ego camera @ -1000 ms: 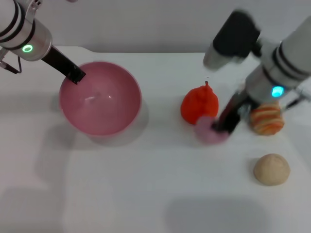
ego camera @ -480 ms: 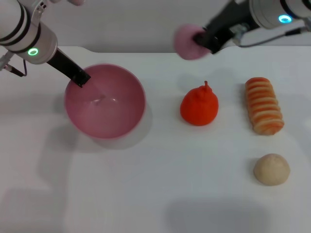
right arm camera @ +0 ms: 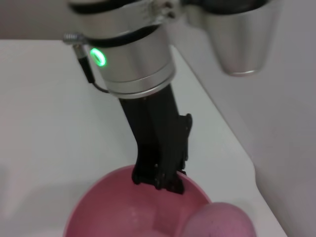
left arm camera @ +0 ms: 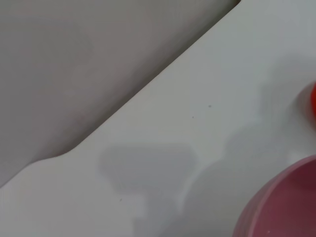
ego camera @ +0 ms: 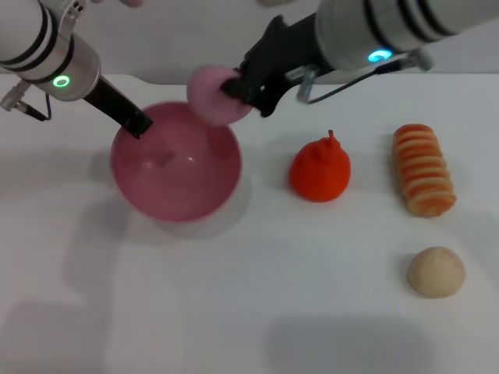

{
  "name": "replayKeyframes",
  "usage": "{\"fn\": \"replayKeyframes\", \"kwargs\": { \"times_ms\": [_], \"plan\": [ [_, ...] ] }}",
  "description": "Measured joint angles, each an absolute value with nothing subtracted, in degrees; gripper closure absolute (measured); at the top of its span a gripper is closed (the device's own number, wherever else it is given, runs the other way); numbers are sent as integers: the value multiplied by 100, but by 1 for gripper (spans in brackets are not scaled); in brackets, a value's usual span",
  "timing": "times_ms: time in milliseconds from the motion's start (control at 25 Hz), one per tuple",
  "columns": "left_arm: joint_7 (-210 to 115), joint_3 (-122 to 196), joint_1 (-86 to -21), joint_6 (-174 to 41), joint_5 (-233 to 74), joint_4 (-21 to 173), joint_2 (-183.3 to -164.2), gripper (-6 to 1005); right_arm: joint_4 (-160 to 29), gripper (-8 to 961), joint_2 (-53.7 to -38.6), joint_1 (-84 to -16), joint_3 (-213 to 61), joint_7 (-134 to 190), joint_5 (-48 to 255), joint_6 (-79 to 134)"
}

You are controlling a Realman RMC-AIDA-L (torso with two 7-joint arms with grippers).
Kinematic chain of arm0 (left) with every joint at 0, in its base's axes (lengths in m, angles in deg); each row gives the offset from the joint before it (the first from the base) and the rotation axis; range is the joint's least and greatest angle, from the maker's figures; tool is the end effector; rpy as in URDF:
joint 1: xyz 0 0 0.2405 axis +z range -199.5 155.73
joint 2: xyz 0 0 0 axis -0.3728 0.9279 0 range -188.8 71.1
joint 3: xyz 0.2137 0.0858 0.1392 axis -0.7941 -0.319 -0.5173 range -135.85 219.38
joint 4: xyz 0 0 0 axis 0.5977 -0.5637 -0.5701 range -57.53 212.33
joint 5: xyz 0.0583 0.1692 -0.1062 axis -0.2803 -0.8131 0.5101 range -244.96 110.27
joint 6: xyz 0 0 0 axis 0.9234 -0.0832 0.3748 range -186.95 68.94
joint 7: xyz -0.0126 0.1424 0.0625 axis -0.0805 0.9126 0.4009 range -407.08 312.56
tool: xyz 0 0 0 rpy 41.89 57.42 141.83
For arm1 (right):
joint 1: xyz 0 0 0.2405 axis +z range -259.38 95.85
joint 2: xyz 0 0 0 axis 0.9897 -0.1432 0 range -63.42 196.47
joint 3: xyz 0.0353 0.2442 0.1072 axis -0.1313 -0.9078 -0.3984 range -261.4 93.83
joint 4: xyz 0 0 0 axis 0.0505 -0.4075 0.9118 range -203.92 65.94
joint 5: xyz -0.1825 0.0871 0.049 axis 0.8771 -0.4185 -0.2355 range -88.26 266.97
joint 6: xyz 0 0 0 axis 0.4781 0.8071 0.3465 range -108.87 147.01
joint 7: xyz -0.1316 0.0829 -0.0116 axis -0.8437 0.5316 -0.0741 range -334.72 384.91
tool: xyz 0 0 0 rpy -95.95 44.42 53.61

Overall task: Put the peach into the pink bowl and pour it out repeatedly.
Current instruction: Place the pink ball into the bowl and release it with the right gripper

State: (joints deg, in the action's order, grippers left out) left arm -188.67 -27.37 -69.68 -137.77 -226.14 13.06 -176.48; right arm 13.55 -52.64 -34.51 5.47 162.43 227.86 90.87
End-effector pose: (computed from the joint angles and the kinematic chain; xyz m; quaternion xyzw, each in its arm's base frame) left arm -0.1785 0.4391 0.0108 -0.9036 -0.2752 0.1770 0.2763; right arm 0.0356 0.3944 -0.0434 -0.9770 0.0283 -0.0294 0.2093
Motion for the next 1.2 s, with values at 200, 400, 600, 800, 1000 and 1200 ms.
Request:
{"fn": "replayKeyframes", "kwargs": {
  "times_ms": [200,400,600,800,1000,1200],
  "plan": [
    [-18867,-2756,-6979,-13772,-22609,1307,-17654,953,817,827,-5257,-3270,798,16099,22379,8759],
    [-18867,-2808,-6981,-13758,-22603,1307,-17654,953,567,810,-5252,-3196,804,15817,22081,8697],
    [-18864,-2813,-6979,-13756,-22596,1307,-17654,954,597,582,-5254,-3241,781,15797,22067,8689],
    [-18862,-2812,-6962,-13743,-22594,1306,-17656,953,777,583,-5257,-3447,663,15794,22062,8587],
    [-18860,-2810,-6907,-13628,-22587,1259,-17667,953,1369,583,-5266,-4468,85,15309,21474,7928],
    [-18860,-2808,-6895,-13562,-22584,1248,-17667,953,1314,584,-5249,-5625,-739,13417,18935,7645]
  ]
}}
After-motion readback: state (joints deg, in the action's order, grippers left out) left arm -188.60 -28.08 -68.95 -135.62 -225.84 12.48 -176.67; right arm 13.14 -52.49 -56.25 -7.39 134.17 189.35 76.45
